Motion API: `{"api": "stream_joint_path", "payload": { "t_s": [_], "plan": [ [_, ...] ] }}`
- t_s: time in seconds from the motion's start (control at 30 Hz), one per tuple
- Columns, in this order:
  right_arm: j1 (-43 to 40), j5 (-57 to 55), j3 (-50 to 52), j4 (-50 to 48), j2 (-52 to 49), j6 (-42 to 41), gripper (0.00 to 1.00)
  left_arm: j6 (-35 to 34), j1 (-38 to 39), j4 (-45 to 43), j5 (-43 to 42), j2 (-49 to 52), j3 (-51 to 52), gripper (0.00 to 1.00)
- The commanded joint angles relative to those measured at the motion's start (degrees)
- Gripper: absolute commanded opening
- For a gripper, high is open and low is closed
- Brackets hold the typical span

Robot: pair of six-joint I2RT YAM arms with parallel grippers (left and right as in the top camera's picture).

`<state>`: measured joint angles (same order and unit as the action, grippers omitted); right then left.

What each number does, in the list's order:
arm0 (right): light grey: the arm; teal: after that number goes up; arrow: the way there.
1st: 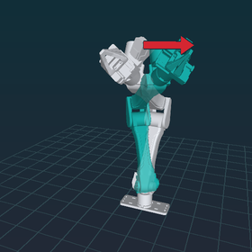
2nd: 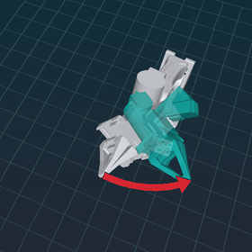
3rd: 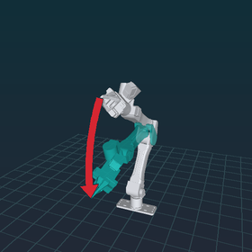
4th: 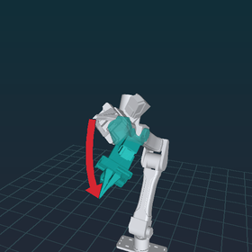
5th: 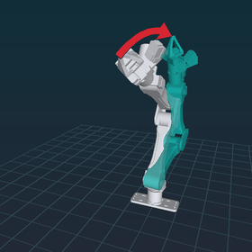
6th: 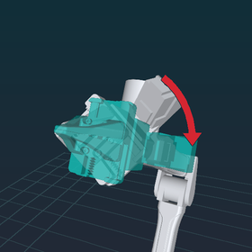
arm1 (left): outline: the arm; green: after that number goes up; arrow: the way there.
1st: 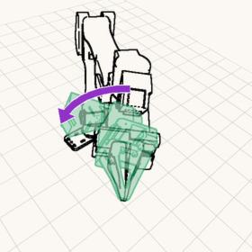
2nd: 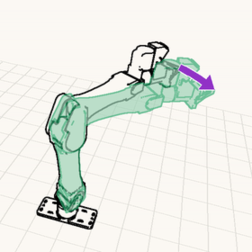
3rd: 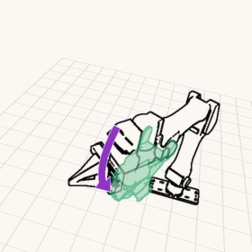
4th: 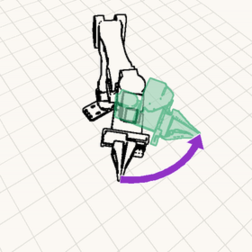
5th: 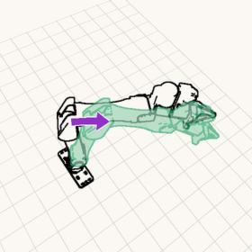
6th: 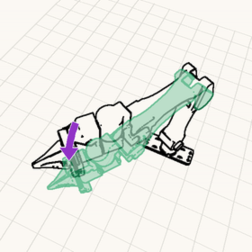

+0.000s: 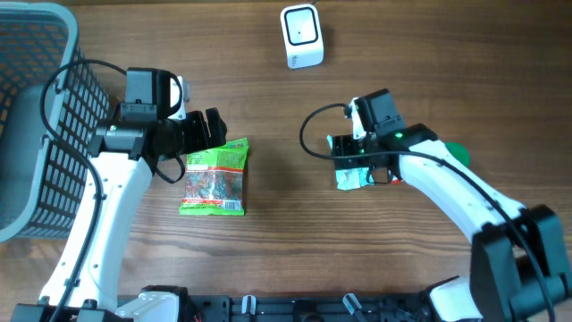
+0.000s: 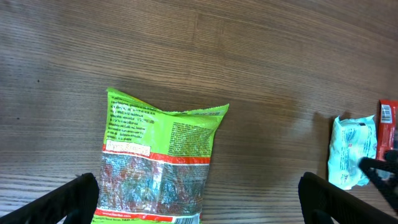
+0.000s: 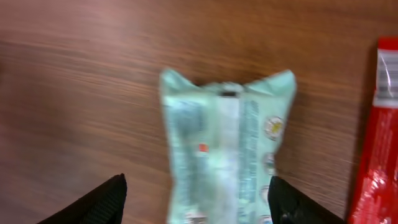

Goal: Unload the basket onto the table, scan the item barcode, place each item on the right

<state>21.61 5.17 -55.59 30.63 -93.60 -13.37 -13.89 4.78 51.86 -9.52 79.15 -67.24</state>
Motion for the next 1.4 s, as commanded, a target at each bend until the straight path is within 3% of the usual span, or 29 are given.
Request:
{"api": "stream_joint_path", "payload": {
  "t_s": [0.0, 0.17, 0.37, 0.5, 0.7, 0.9, 1.37],
  "plan": [
    [0.35, -4.04, 0.57, -0.07, -2.80, 0.31, 0.74, -0.28, 0.26, -0.11, -0.46, 0.09, -0.20, 1.00],
    [0.35, -4.13, 0.59, 0.31, -4.57, 0.33, 0.68, -0.28, 0.26, -0.11, -0.46, 0.09, -0.20, 1.00],
    [0.28, -5.35, 0.55, 3.15, -3.98, -0.39, 0.44, -0.28, 0.26, -0.11, -0.46, 0.09, -0.20, 1.00],
    [0.28, -9.68, 0.55, 6.88, -2.71, -0.42, 0.42, -0.31, 0.26, -0.11, -0.46, 0.09, -0.20, 1.00],
    [0.28, -15.65, 0.52, 9.60, -0.70, -0.26, 0.42, -0.31, 0.26, -0.11, -0.46, 0.09, -0.20, 1.00],
    [0.24, -14.51, -1.22, 11.21, 3.15, -0.15, 0.43, -0.31, 0.26, -0.11, -0.46, 0.09, -0.20, 1.00],
    [0.26, 20.61, -4.09, 1.99, 9.07, -0.33, 0.65, -0.28, 0.26, -0.11, -0.46, 0.09, -0.20, 1.00]
  ]
}}
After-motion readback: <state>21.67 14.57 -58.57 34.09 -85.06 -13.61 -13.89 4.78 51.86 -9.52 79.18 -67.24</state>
